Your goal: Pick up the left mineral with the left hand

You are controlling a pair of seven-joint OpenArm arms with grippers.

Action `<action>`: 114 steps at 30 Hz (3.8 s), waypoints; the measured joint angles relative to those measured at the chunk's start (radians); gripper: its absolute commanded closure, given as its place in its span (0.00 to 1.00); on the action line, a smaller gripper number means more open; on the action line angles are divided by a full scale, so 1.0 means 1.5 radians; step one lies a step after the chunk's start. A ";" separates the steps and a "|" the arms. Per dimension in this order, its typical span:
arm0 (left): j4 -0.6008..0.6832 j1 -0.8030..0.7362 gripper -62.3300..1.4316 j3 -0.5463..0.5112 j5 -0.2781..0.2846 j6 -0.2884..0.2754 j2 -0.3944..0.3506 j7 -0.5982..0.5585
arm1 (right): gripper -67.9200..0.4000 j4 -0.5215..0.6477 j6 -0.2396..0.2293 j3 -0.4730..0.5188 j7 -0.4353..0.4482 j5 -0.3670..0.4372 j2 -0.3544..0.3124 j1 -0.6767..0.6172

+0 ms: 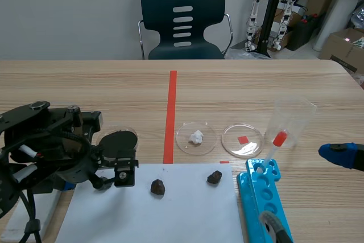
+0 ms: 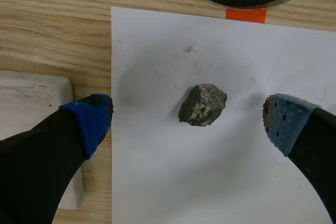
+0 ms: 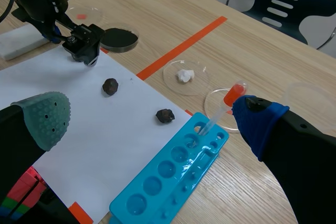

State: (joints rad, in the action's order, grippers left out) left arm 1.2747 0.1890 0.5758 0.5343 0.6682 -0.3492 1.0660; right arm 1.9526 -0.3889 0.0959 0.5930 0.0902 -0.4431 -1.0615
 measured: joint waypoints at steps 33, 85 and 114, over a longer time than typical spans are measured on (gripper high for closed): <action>0.000 0.000 0.37 0.004 -0.042 -0.042 0.013 0.003 | 0.04 0.000 0.000 0.000 0.000 0.000 0.000 0.000; 0.257 -0.127 0.80 -0.030 -0.042 -0.058 -0.105 -0.172 | 0.04 0.000 0.000 0.000 0.000 0.000 0.000 0.000; 0.429 -0.620 0.80 -0.415 -0.040 -0.498 -0.314 -0.774 | 0.04 0.000 0.000 0.000 0.000 0.000 0.000 0.000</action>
State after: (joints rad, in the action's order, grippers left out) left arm 1.9179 -0.7406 -0.0467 0.4747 -0.0784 -0.8204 -0.0952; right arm 1.9526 -0.3889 0.0959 0.5930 0.0902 -0.4431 -1.0615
